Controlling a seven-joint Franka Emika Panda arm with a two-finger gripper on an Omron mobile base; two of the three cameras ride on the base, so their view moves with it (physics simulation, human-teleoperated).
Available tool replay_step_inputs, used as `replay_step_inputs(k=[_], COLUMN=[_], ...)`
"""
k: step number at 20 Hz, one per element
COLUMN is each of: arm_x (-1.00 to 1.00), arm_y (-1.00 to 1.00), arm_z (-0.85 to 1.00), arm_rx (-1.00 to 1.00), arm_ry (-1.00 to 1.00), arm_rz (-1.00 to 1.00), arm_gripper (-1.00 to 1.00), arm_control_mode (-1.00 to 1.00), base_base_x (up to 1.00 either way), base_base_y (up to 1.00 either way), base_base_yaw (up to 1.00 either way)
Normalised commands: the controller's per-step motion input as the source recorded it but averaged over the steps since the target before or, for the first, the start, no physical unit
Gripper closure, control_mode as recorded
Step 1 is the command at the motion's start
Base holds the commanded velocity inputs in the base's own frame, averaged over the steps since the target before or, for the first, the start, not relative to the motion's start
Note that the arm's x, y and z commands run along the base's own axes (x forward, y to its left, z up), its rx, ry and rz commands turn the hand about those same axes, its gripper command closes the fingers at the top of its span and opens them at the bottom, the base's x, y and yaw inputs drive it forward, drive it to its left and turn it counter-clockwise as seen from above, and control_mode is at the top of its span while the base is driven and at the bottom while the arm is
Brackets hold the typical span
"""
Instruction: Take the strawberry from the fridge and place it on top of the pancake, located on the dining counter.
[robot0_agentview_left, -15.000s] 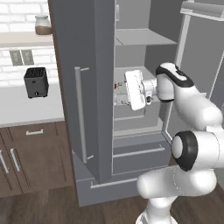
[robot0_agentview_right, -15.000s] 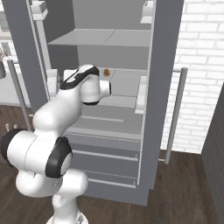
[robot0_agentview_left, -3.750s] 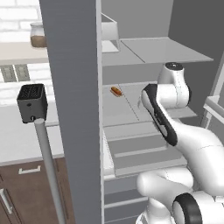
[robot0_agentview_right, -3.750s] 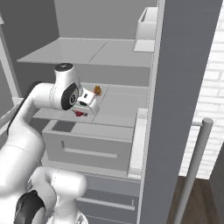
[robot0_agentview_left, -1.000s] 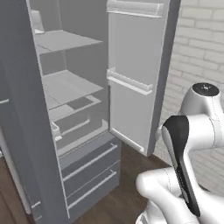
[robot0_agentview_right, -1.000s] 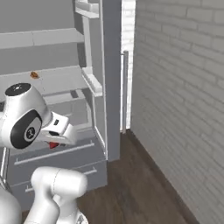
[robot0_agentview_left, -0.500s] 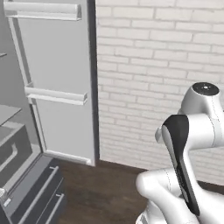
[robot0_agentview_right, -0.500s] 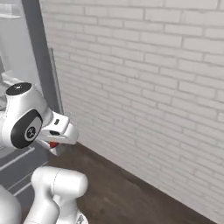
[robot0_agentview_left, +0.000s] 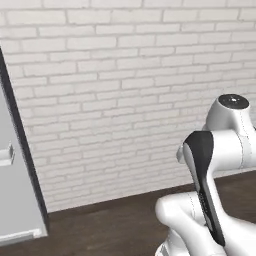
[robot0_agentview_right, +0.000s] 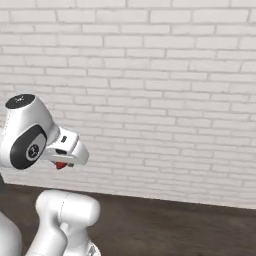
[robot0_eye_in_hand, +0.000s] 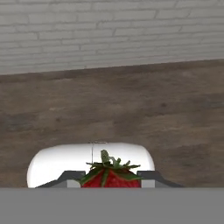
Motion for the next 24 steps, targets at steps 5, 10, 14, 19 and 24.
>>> replay_step_inputs(k=[5,10,14,19,24], arm_x=[0.0,0.0,0.0,0.0,0.0], arm_y=[0.0,0.0,0.0,0.0,0.0], arm_z=[0.0,0.0,0.0,0.0,0.0], arm_rx=[0.0,0.0,0.0,0.0,0.0], arm_ry=[0.0,0.0,0.0,0.0,0.0], arm_rz=[0.0,0.0,0.0,0.0,0.0], arm_gripper=[1.0,1.0,1.0,1.0,1.0], arm_control_mode=[1.0,1.0,1.0,1.0,1.0], base_base_x=[0.77,1.0,1.0,0.65,0.49], base_base_y=[-0.22,-0.05,-0.52,-0.84,-0.69], base_base_yaw=[-0.46,-0.15,-0.25,-0.57,-0.66])
